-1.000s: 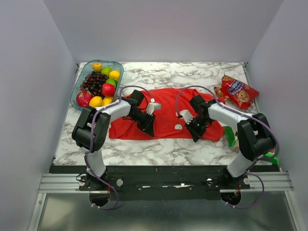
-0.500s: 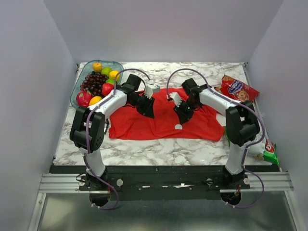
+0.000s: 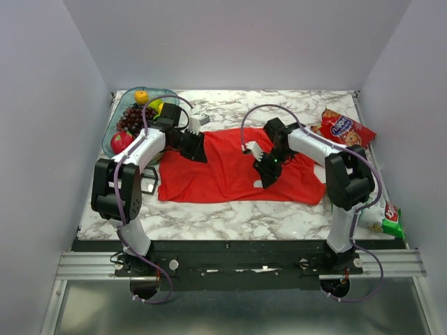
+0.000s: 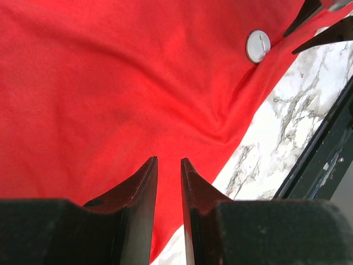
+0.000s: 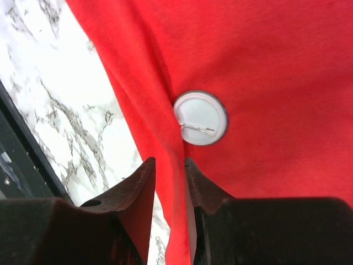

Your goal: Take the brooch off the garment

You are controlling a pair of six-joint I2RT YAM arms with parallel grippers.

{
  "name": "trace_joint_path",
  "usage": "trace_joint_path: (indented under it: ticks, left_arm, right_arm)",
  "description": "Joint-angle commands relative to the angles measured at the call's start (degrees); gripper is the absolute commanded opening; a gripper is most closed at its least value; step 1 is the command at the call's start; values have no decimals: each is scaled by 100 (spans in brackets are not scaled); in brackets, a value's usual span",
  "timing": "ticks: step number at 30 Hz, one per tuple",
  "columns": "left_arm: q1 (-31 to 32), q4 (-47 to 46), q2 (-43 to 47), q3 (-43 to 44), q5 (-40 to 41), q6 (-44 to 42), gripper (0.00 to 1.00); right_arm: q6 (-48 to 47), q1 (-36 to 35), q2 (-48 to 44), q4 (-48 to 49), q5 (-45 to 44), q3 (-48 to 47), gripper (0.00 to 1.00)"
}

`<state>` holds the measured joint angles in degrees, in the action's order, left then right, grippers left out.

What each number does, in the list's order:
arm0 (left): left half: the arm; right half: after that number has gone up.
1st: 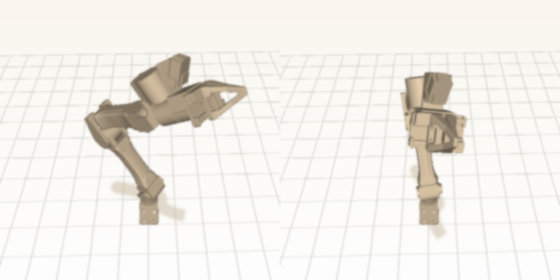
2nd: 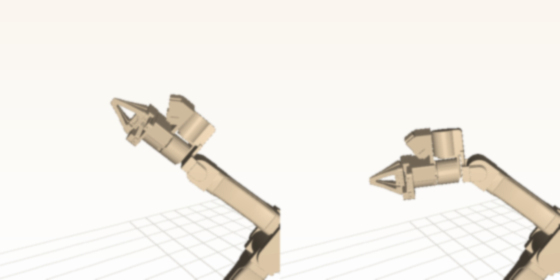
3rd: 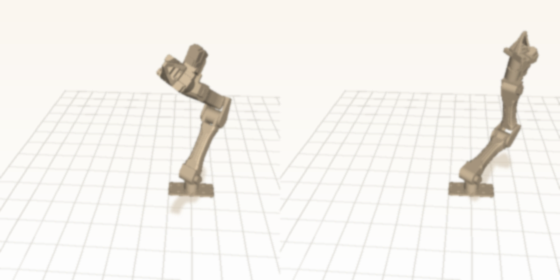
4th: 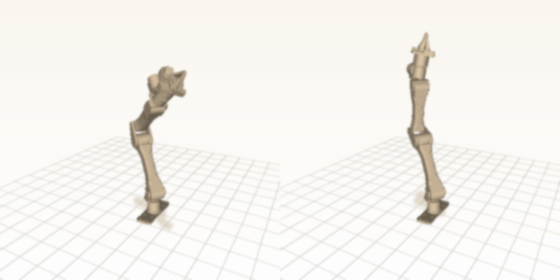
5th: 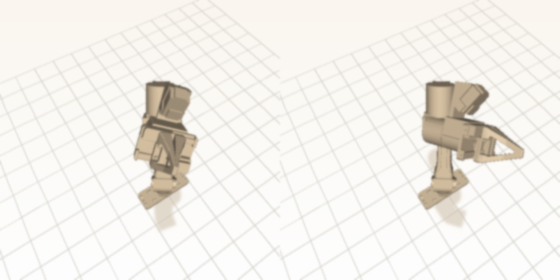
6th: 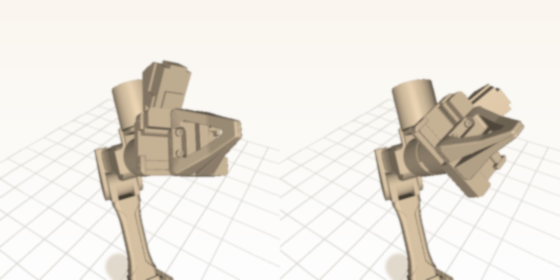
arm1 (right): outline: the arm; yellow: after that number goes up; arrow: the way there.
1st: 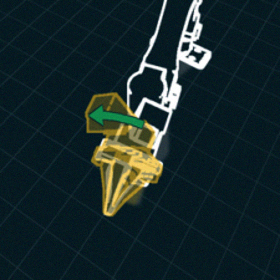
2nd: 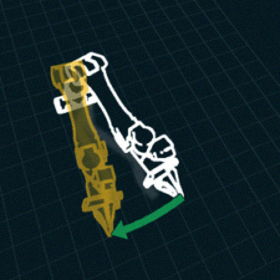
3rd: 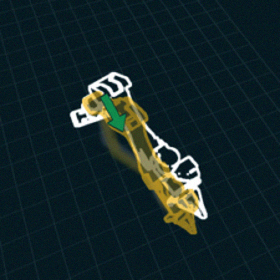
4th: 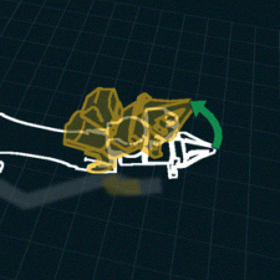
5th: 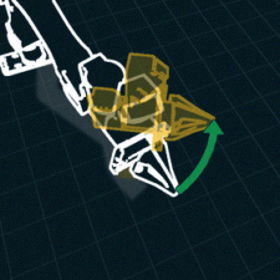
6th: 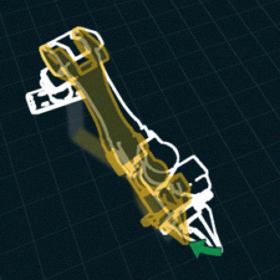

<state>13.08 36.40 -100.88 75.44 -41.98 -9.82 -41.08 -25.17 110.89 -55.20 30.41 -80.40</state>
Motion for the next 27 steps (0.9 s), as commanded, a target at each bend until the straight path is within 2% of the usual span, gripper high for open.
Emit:
trace_joint_path:
  ticks: [1,8,11,12,16,27]
  left_arm:
    - [37,43,174,-29,58,51,33]
    - [37,69,51,23,32,95,33]
    - [37,42,-28,50,-39,156,32]
    - [37,25,-63,59,-56,174,33]
    - [45,-37,-212,146,-144,253,33]
    - [441,-134,-555,164,-320,165,32]
  right_arm:
    - [-330,-49,222,-553,228,-230,35]
    - [-216,-155,258,-308,-123,33,29]
    - [-94,-199,214,-79,-316,208,19]
    - [-58,-225,179,-9,-386,270,13]
    - [12,-348,38,202,-528,534,2]
    - [-260,-1043,-1579,677,-941,2028,0]
